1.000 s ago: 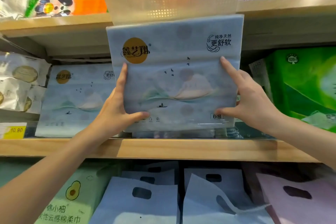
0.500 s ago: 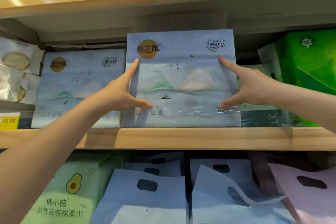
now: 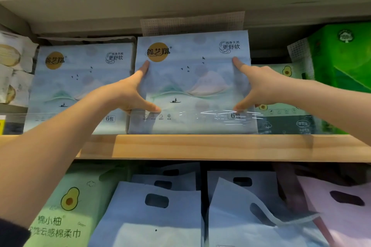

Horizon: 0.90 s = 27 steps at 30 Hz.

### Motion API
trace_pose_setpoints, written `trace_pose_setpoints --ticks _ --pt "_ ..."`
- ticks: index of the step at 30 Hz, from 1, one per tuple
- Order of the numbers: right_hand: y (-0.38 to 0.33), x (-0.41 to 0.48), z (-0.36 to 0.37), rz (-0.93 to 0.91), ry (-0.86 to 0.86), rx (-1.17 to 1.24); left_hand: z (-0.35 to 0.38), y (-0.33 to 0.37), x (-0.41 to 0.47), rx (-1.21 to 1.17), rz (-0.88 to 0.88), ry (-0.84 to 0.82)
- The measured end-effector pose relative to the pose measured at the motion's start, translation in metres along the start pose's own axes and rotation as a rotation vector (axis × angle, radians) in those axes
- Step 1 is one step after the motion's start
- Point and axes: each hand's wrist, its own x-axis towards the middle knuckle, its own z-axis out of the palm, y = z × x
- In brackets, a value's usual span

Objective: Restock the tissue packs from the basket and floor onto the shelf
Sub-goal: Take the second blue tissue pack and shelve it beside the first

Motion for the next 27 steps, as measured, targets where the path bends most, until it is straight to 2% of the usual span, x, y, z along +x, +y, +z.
trace_pose_setpoints --ticks 9,14,22,27 --pt "0.000 -0.003 0.000 0.024 -0.005 0.038 0.001 0.001 -0.004 -0.038 -0.015 0.014" --pt "-0.002 -0.006 -0.001 0.022 0.000 0.073 -0.002 -0.002 -0.008 0.009 0.046 0.014" --pt "-0.009 -0.023 -0.015 0.004 0.069 0.052 -0.022 -0.001 -0.031 0.091 0.100 0.126" --pt "-0.024 -0.049 -0.028 0.044 0.074 0.060 -0.036 0.006 -0.061 0.115 0.154 0.135"
